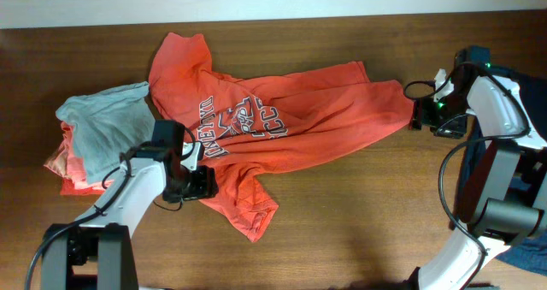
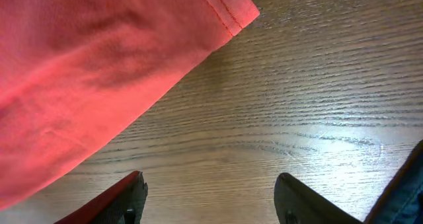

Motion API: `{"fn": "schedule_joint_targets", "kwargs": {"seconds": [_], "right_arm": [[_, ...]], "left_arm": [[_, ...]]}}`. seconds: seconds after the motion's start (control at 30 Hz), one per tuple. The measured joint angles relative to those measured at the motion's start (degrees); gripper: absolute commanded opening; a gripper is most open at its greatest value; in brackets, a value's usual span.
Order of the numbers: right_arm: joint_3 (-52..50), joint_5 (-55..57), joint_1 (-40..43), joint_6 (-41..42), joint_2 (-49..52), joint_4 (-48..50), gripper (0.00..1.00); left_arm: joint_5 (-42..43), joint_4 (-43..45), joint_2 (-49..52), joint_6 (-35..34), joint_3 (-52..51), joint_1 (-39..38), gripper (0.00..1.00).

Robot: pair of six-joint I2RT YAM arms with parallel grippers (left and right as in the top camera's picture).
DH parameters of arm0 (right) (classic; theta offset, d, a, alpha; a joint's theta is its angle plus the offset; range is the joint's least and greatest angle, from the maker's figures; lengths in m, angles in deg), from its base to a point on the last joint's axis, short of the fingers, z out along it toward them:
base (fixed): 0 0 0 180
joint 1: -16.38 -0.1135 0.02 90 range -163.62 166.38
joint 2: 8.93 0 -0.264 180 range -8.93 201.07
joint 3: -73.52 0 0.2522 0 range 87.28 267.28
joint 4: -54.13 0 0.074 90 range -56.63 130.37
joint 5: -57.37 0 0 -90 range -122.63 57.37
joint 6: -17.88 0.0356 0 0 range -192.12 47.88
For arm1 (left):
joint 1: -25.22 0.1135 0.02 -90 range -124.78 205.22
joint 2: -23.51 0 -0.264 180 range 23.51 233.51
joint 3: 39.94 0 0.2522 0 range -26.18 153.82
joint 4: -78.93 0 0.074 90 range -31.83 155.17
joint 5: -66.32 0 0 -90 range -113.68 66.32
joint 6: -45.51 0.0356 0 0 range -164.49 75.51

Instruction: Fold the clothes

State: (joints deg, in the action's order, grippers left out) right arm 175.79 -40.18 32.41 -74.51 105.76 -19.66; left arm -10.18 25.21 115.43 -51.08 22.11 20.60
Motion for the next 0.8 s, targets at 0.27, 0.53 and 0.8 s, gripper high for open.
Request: {"fn": "schedule_joint_targets", "kwargs": {"seconds": [0.27,0.53,0.8], "right_arm": [[0.0,0.0,0.0,-0.02,0.0,-0.02,0.66],[0.0,0.04,0.0,-0.31,0.0,1.79,0.7],[0.0,0.17,0.0,-0.83,0.04,6.73,0.75]], "left_arm": [[0.46,4.26,0.0,-0.28,-3.85,-0.09,0.0],[1.99,-11.56,-5.75,-0.24,-0.24,-0.2,0.0],[-4.35,-15.15,-16.55,-0.35,1.75,-0.2,0.0]]}}
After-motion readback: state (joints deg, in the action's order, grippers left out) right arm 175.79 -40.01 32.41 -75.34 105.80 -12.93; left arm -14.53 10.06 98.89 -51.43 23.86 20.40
